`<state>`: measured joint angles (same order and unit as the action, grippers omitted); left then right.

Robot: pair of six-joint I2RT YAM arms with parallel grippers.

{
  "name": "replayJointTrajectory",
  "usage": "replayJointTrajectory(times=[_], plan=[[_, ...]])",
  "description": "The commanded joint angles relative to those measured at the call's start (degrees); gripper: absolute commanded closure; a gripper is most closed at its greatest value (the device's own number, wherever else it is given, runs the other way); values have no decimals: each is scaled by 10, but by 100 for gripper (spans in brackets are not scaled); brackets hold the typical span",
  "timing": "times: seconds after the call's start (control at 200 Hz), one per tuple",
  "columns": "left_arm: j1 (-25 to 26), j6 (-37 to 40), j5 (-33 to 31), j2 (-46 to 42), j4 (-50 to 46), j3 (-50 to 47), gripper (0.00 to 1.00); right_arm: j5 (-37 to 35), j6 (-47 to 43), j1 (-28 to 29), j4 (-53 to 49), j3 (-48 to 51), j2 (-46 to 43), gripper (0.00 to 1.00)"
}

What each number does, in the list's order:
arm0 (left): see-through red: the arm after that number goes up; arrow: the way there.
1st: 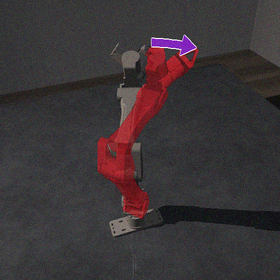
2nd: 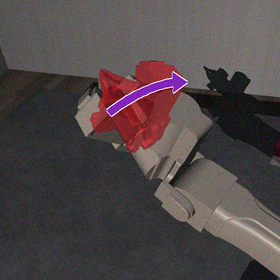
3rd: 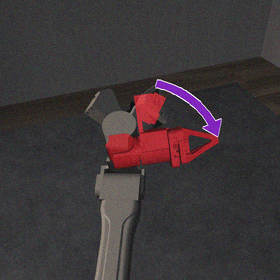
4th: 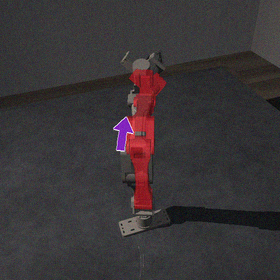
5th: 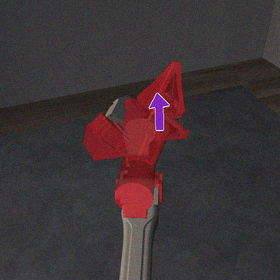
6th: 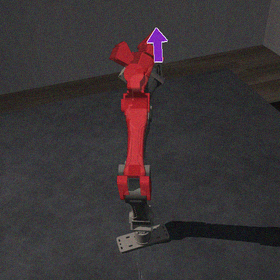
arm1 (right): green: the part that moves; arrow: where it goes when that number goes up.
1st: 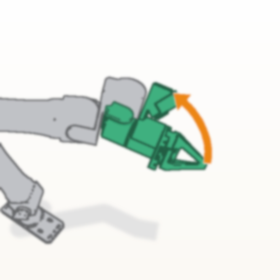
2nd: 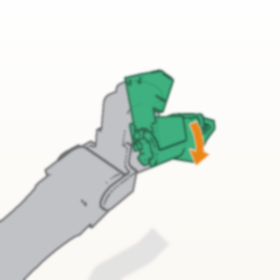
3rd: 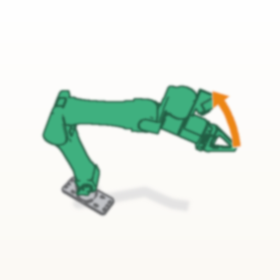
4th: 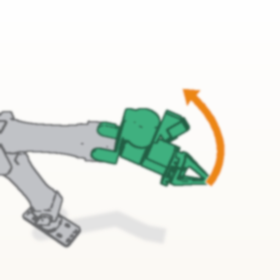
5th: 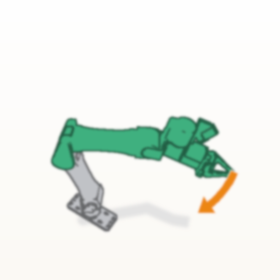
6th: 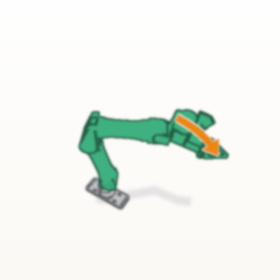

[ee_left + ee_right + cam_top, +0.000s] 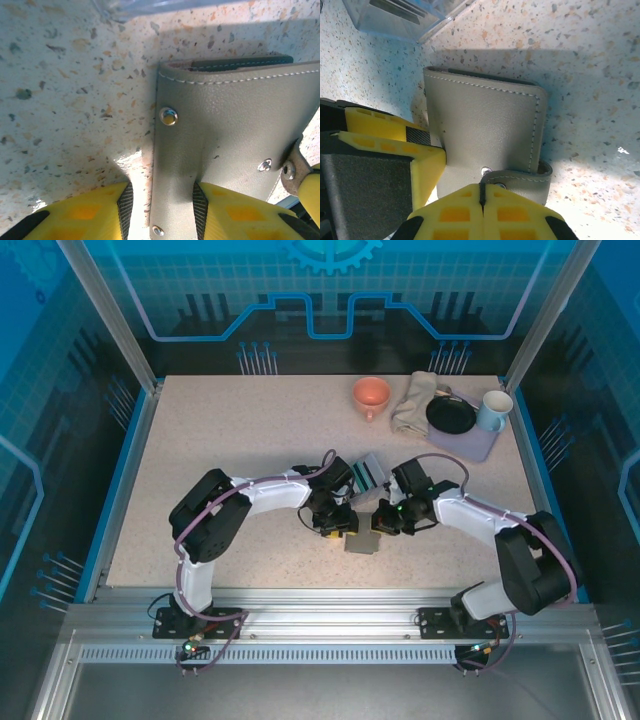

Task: Put the credit cards into the card holder
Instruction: Close the button on the card holder.

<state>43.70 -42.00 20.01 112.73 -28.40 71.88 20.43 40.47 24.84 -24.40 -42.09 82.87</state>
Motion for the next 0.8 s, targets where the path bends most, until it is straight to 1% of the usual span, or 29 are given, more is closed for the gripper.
replayJointTrajectory(times=[0.0, 0.3, 0.395, 0.525, 0.795], plan=[[10, -1, -1, 23, 9, -9, 61, 10, 1, 14, -3, -20, 14, 100], [10, -1, -1, 23, 10, -9, 61, -5, 1, 27, -6, -29, 37, 100], [10, -1, 0, 24, 10, -9, 61, 3, -1, 28, -1, -32, 47, 100], [9, 0, -1, 24, 9, -9, 61, -3, -1, 32, -1, -31, 56, 100], [10, -1, -1, 24, 9, -10, 61, -38, -8, 31, -42, -32, 82, 100]])
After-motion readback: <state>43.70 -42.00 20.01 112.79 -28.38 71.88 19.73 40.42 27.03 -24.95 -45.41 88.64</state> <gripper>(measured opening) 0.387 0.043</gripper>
